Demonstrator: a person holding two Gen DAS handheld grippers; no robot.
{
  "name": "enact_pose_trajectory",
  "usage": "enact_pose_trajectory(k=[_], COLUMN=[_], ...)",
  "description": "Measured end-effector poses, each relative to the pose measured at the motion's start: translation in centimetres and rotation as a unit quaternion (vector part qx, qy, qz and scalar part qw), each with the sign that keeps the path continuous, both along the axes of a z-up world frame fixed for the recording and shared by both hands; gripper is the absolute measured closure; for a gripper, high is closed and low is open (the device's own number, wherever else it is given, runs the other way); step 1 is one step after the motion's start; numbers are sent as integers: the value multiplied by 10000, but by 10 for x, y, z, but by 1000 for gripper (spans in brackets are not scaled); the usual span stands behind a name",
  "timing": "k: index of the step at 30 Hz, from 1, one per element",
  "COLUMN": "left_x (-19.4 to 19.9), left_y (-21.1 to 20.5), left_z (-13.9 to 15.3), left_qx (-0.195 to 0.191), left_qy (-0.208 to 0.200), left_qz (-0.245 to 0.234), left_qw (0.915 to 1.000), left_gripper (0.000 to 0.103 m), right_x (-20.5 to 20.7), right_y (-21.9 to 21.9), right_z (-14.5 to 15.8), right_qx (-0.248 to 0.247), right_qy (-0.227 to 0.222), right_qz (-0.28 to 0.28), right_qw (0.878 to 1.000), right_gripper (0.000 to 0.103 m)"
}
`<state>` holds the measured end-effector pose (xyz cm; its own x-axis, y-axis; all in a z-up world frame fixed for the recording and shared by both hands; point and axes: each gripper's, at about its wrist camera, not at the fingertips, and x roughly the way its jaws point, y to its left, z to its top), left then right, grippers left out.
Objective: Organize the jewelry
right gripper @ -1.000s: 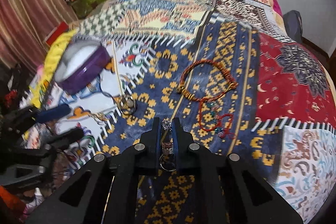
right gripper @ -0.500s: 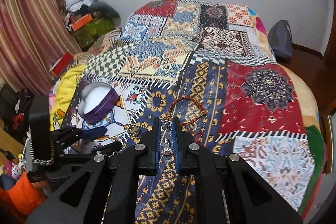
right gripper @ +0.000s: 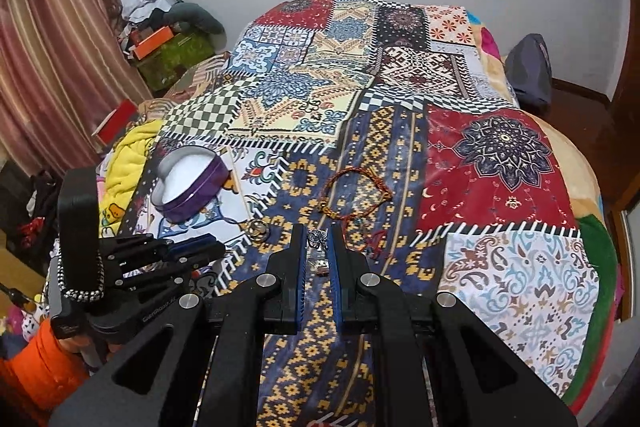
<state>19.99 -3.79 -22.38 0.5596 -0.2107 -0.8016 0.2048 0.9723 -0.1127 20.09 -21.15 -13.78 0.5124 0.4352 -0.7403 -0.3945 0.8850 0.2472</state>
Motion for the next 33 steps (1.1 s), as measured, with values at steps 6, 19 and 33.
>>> enact_pose_trajectory(k=[6,19,33], left_x=[-12,-15,10], left_y=[20,74,102], left_z=[25,86,78], left_qx=[-136,9,-121], left_qy=[-250,-1166,-1262], left_qz=[223,849,921], left_qw=[9993,9895,9876], left_gripper=[95,95,95], right_x=[-1,13,41], right_y=[14,83,147], right_z=[10,38,17], right_qx=[89,332,364], right_qy=[-141,-614,-411], right_qz=[119,724,1227], right_qw=[9998,9949,9909], right_gripper=[94,94,94])
